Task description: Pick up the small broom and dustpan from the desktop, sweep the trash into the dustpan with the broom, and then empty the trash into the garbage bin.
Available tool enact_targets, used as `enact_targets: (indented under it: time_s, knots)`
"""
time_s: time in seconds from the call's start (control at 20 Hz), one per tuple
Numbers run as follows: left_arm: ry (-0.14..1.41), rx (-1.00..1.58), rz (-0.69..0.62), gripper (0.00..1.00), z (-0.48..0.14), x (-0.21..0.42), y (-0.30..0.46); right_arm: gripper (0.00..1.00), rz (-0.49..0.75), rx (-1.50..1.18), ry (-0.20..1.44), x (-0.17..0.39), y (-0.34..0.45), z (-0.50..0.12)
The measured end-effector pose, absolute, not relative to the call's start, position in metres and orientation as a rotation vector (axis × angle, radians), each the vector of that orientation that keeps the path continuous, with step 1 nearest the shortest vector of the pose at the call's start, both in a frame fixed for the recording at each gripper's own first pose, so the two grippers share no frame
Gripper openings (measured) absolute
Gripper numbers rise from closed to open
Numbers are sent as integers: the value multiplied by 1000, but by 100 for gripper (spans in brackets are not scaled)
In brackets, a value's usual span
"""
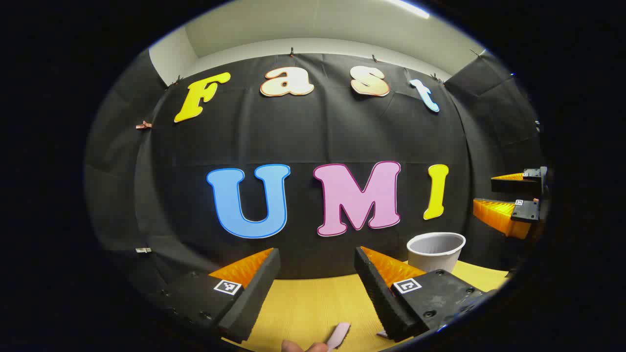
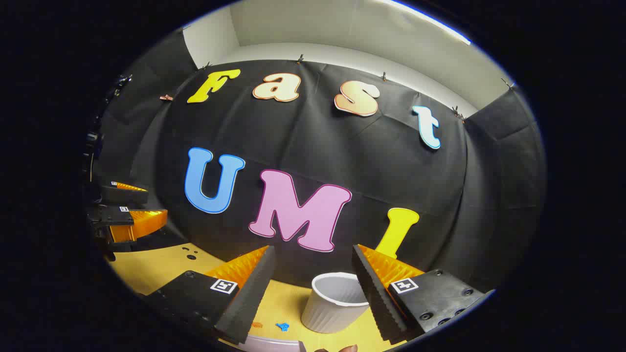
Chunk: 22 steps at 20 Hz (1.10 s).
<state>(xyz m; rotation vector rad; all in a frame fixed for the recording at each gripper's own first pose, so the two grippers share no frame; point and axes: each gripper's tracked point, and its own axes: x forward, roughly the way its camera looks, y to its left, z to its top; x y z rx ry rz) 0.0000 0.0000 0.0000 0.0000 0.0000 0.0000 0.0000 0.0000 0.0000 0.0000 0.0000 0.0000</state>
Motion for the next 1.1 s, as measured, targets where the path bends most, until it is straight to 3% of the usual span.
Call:
enact_targets:
  time_s: [0.7, 0.95, 1.1]
  knots:
    - [54, 10, 19, 97, -25, -15, 16, 97, 2, 36, 105, -20, -8, -41]
    - [80, 28, 17, 97, -40, -25, 15, 98, 104, 95, 300, -54, 9, -103]
    - [97, 12, 17, 97, -49, -29, 17, 98, 163, 130, 517, -94, 20, -172]
